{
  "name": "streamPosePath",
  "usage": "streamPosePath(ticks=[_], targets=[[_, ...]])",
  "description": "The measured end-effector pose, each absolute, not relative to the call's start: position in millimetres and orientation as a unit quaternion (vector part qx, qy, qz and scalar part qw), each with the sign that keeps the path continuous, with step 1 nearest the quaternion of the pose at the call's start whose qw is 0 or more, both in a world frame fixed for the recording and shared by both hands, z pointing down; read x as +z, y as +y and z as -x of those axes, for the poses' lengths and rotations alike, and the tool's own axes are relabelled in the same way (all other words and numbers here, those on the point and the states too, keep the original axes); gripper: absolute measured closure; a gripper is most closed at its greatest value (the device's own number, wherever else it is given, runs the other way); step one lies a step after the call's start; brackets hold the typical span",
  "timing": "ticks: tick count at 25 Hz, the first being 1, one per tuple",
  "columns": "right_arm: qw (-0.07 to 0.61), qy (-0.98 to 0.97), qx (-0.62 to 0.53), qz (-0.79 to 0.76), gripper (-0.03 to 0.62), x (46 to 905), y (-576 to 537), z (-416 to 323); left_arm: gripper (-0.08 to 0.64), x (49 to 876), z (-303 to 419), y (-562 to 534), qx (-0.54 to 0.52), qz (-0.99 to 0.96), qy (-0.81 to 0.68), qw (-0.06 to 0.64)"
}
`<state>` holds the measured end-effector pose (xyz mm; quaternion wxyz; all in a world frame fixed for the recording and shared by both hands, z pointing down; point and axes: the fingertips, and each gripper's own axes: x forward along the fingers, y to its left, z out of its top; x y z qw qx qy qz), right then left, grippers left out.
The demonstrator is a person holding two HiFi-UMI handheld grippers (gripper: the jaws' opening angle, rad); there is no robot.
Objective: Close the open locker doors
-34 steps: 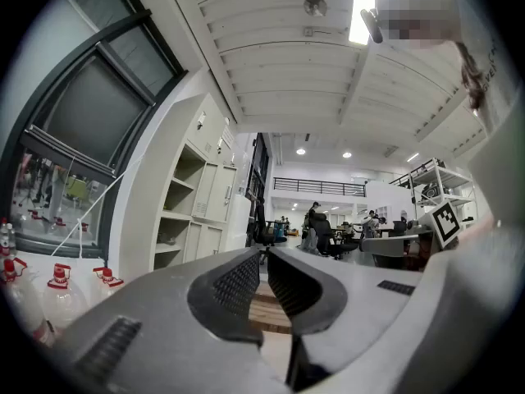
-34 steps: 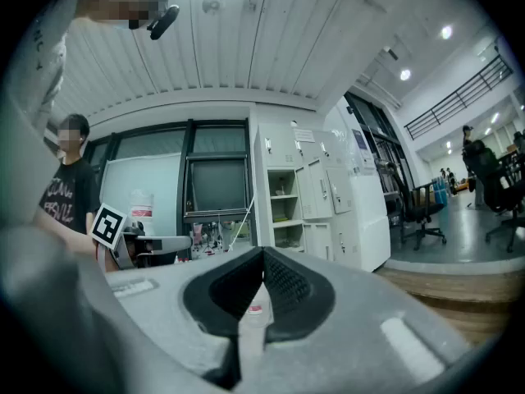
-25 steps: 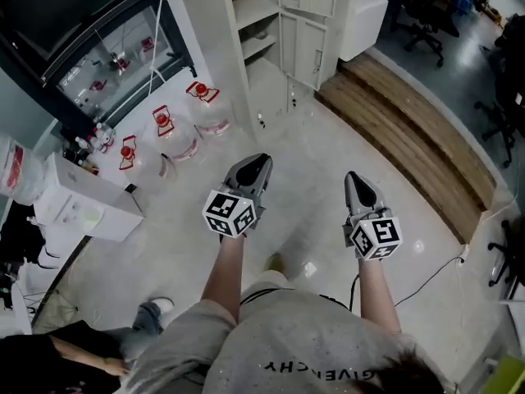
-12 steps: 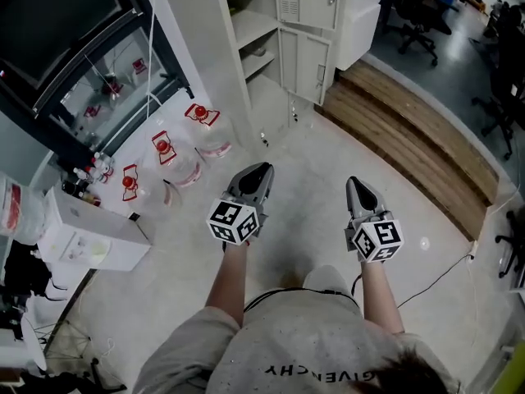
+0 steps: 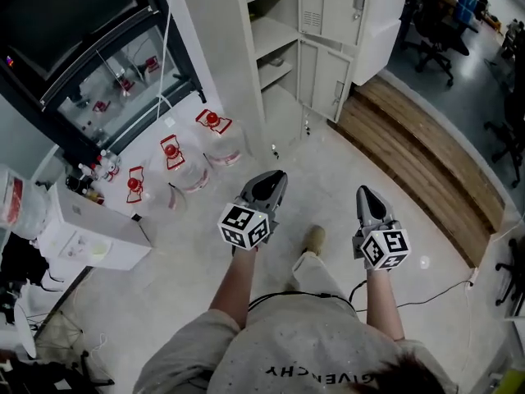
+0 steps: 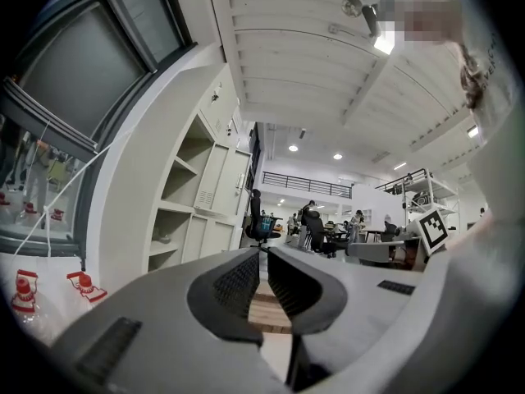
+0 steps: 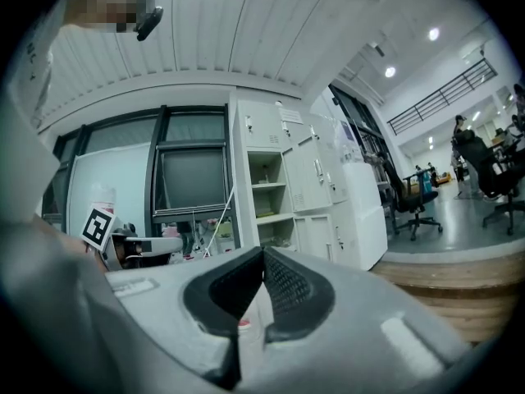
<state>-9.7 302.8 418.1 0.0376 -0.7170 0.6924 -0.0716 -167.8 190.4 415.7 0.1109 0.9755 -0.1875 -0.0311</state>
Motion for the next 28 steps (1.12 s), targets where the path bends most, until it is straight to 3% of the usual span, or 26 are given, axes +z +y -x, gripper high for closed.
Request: streamPosePath(ticks=[28], targets=[[0.022, 0.711, -0.143, 0.688, 0.595, 463.4, 56.2, -179.5, 0.531, 436.7, -13.5, -34.0, -0.003, -0.968, -0.208, 0.141]])
